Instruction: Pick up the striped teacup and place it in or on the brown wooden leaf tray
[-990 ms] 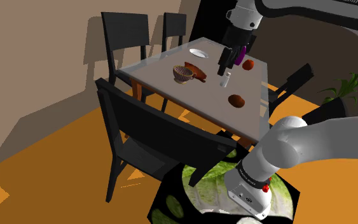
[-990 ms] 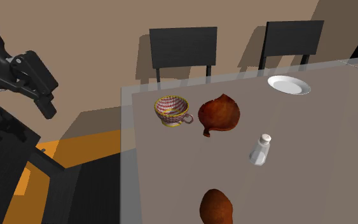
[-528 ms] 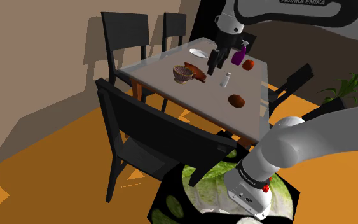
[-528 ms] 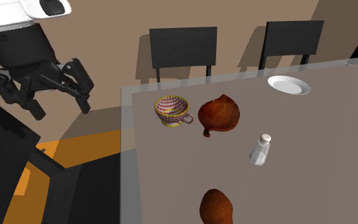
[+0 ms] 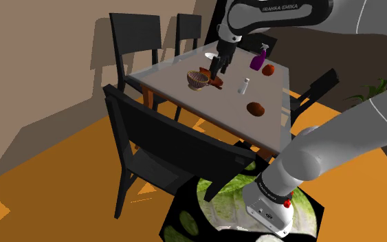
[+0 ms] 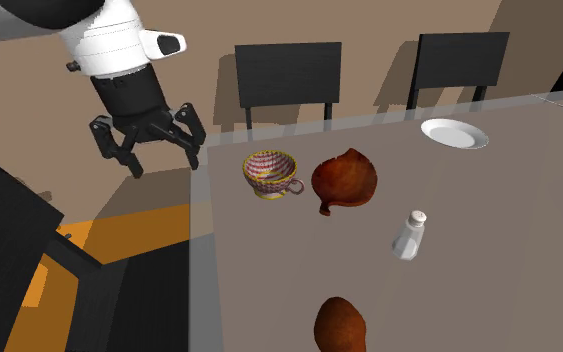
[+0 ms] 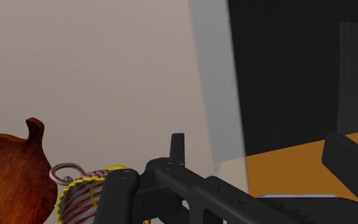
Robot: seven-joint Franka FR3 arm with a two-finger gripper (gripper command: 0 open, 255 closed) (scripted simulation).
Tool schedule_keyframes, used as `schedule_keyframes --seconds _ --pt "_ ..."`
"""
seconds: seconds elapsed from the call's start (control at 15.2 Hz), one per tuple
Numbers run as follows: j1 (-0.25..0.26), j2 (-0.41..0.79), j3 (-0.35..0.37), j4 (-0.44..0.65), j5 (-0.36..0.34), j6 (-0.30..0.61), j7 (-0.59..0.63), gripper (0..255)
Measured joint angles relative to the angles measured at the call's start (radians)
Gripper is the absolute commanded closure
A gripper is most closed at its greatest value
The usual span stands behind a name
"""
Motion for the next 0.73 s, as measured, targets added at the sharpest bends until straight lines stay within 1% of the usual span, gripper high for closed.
schedule_keyframes --seconds 0.26,0.46,0.73 --pt "-0.008 0.138 -0.017 0.081 -0.002 0.068 -0.019 0" --pt "-0.018 0.257 -0.031 0.162 0.001 0.114 -0.042 0" --pt "-0.029 0.399 -0.043 0.277 0.011 0.152 -0.067 0"
